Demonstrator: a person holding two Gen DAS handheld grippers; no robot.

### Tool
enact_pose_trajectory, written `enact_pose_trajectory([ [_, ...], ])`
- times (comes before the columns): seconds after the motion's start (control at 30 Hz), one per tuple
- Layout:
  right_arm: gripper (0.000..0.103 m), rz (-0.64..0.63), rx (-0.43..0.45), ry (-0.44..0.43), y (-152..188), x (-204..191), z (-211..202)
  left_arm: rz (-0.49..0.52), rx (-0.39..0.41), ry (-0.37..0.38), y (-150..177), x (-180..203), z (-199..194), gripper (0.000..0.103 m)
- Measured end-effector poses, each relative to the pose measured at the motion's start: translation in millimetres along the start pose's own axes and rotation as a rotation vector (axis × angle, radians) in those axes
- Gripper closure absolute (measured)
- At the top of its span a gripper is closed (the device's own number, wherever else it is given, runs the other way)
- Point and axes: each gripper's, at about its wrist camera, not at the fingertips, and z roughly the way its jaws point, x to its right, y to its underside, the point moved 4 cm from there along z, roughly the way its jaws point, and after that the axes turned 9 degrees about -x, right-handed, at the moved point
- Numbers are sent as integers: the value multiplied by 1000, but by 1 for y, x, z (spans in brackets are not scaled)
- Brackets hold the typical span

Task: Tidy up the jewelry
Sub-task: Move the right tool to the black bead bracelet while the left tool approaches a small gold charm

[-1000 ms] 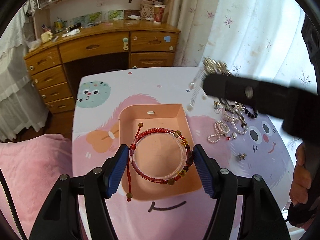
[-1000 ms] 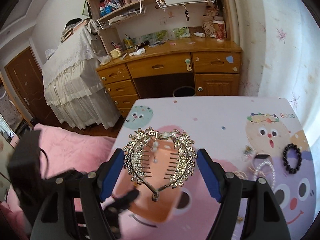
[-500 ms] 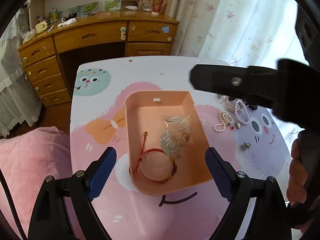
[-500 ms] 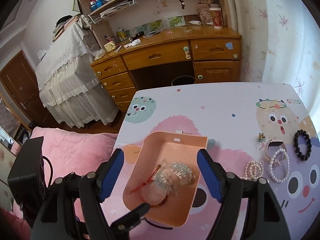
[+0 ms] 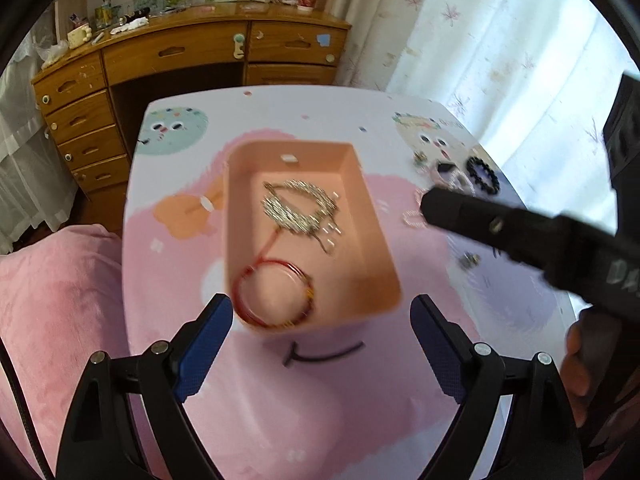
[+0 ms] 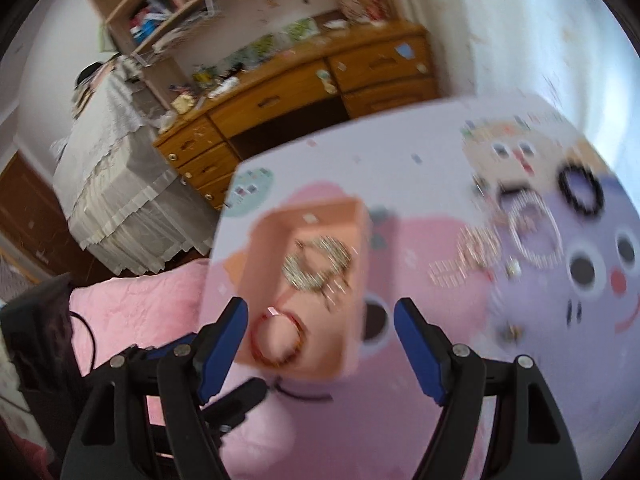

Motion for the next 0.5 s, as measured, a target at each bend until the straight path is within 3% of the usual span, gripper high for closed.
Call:
enact_pose_trajectory([
  [0.23, 27, 98, -38, 6, 37, 51, -10, 96, -54, -10, 24, 46, 7, 14],
  [0.5, 27, 167, -3, 62, 34, 121, -40, 171, -72, -27, 14, 114, 30, 14],
])
